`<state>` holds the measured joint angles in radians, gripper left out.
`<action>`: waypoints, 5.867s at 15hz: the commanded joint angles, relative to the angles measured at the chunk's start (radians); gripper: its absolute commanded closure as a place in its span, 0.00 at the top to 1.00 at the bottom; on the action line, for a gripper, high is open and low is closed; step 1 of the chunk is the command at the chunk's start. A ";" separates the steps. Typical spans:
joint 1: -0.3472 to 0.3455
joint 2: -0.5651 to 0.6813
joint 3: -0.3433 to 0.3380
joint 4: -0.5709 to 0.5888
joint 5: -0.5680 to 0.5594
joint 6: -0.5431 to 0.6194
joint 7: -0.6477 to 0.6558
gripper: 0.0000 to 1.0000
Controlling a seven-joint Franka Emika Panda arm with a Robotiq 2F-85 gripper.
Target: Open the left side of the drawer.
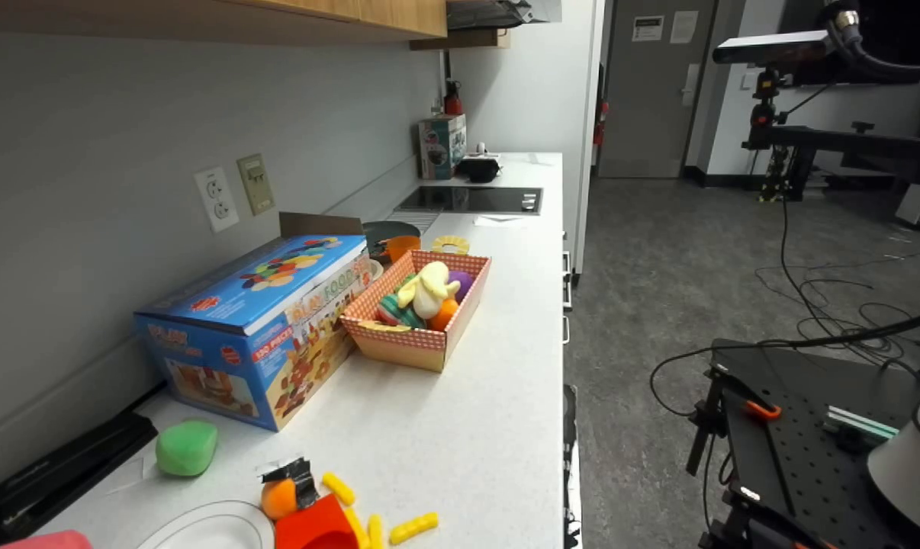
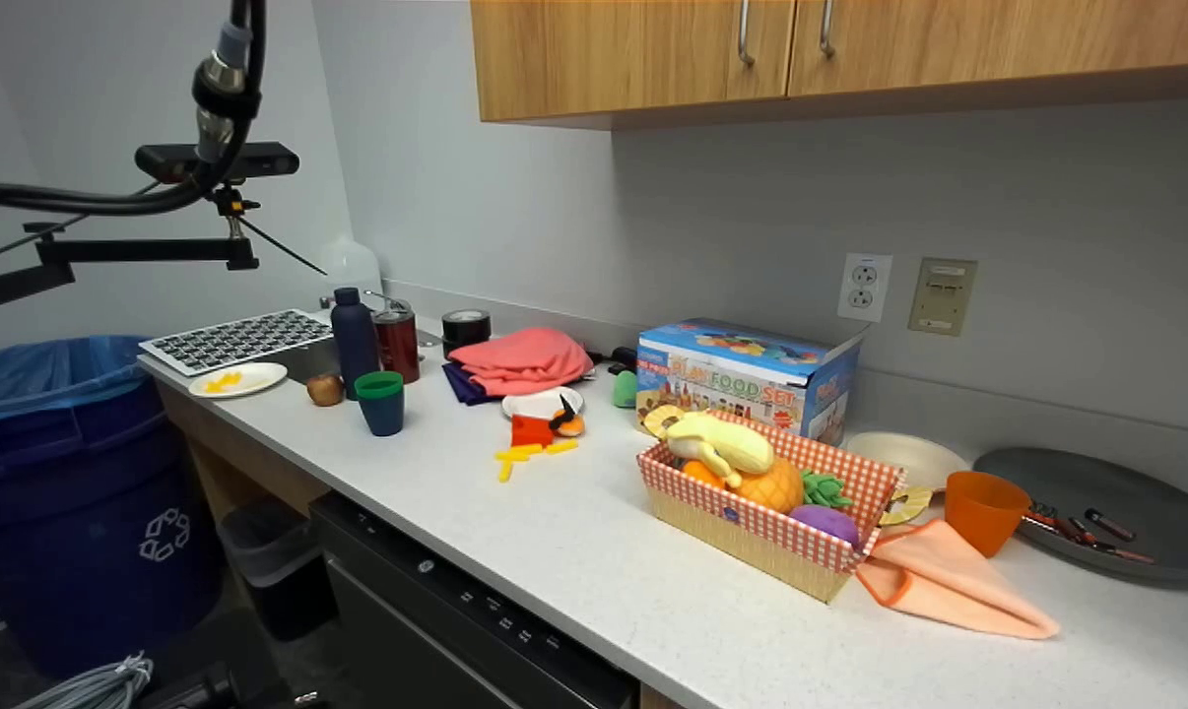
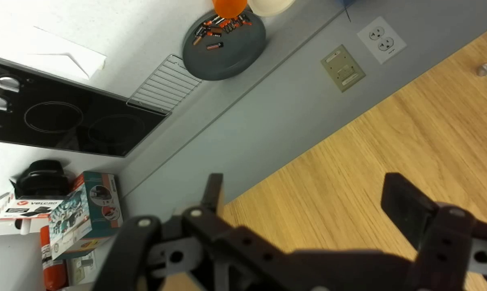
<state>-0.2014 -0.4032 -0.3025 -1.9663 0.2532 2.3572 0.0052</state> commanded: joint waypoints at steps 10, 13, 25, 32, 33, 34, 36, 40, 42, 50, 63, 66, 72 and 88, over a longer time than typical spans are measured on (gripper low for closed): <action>0.001 0.003 -0.002 0.006 0.001 -0.004 -0.001 1.00; 0.001 0.004 -0.002 0.006 0.001 -0.002 -0.004 1.00; 0.116 0.022 0.306 -0.085 -0.076 -0.008 0.159 1.00; 0.129 0.045 0.302 -0.086 -0.083 0.043 0.140 1.00; 0.128 0.062 0.304 -0.075 -0.098 0.070 0.126 1.00; 0.130 0.089 0.304 -0.056 -0.108 0.110 0.112 1.00; 0.141 0.133 0.310 -0.026 -0.120 0.194 0.088 1.00; 0.152 0.210 0.315 0.045 -0.183 0.309 0.044 1.00; 0.146 0.234 0.310 0.091 -0.221 0.296 0.046 1.00; 0.147 0.308 0.258 0.225 -0.192 0.201 -0.022 1.00; 0.208 0.315 0.273 0.244 0.264 -0.044 -0.123 1.00; 0.245 0.335 0.290 0.272 0.343 0.002 -0.251 1.00; 0.257 0.353 0.321 0.320 0.208 -0.068 -0.272 1.00; 0.256 0.342 0.322 0.306 0.074 -0.071 -0.233 1.00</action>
<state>0.0568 -0.0626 0.0177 -1.6645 0.3282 2.2894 -0.2296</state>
